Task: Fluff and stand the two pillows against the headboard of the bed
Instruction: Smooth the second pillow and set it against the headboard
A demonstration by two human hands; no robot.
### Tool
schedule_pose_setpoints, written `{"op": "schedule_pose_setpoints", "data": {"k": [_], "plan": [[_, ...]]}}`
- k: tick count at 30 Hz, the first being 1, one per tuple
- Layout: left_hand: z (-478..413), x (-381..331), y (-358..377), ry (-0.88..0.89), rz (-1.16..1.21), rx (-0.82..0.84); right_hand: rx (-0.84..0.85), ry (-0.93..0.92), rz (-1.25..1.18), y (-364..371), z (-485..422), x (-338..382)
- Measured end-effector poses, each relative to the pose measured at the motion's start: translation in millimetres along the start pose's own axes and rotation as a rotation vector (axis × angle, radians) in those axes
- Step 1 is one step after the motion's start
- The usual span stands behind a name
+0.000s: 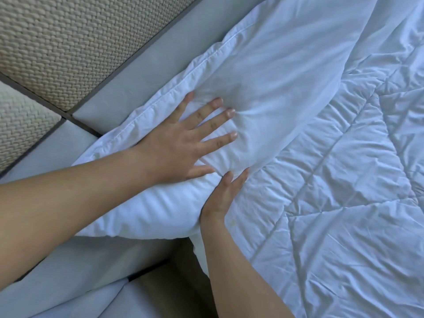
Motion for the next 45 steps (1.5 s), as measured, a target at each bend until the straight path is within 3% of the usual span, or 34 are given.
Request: {"op": "schedule_pose_setpoints", "data": {"k": [6,9,12,14,19,27,33,45], "plan": [[5,-13,-8,-0.08,-0.042,0.167,0.222,0.126,0.209,6,45,-12],[13,-25,-15,-0.17,-0.046,0.299,0.445,0.157,0.224,6,75,-14],[40,-37,-18,-0.271,0.013,0.483,0.62,0.179,0.44,-12,112,11],[64,-49,-32,-0.337,0.087,0.558,0.629,0.206,0.585,-40,127,28],[119,-104,-74,-0.479,0.323,0.712,0.629,-0.024,0.894,-113,164,109],[163,-181,-176,-0.624,0.647,0.513,0.621,-0.223,1.271,-200,248,199],[195,-225,-210,-0.713,0.941,0.414,0.592,-0.313,1.612,-244,285,236],[242,-304,-219,-0.689,0.988,0.387,0.458,-0.412,1.938,-286,339,250]]}}
Point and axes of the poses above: each hand's wrist, its own z-axis away from the middle knuckle, its own y-axis out of the palm, x = y × z, the point moved 9 cm from there along -z, towards the middle knuckle, and after that the axes turned 10 degrees about x, right-handed, at the moved point
